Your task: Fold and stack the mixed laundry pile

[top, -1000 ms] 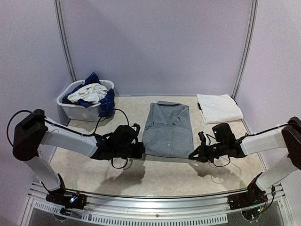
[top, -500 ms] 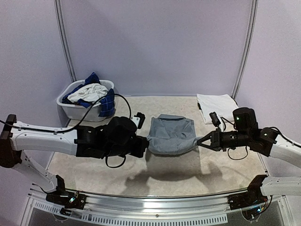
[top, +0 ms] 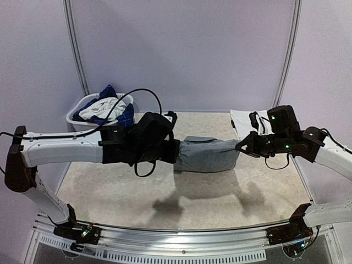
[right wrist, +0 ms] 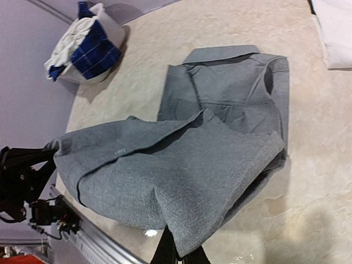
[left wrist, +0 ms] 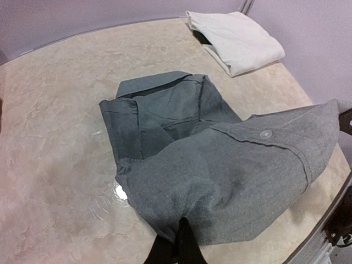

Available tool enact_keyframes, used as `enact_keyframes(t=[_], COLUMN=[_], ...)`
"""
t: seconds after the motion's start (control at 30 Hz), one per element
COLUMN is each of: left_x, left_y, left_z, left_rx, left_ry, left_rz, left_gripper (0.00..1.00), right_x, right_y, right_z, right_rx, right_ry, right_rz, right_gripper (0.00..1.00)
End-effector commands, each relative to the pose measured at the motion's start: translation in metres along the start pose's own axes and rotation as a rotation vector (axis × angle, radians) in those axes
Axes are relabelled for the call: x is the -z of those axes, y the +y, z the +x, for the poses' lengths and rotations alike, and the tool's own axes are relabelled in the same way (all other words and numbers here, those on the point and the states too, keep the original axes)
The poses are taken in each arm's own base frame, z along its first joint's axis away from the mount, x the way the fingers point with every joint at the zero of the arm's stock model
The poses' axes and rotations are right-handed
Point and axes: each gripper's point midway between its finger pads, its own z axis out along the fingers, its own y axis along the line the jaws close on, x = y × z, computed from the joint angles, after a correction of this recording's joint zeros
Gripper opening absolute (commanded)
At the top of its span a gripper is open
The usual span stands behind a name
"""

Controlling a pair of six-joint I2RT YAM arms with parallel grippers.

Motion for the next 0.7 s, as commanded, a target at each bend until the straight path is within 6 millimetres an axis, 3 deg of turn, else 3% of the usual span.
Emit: enact_keyframes(t=[0.0, 0.33, 0.4, 0.67], left_x=[-0.019, -0.084, -0.098, -0.16], left_y=[0.025, 0.058, 0.064, 0.089], left_z=[-0.018, -0.044, -0.055, -0.07], left_rx=[0.002, 0.057, 0.075, 0.119], left_ry=[0.017, 0.068, 0.065, 0.099], left_rz=[-0.051, -0.076, -0.072, -0.053], left_gripper=[0.0, 0.0, 0.0, 0.0], right_x=[-0.007, -0.055, -0.067, -0.122], right_y=[-0.026, -0.044, -0.053, -0.088], right_z=[-0.029, -0.078, -0.088, -0.124], right_rx=[0.012, -0.007, -0.016, -0.074], right_ry=[-0.06, -0.053, -0.05, -0.026], right_rz=[0.146, 0.19, 0.212, 0.202], right_gripper=[0.01, 0.01, 0.01, 0.01])
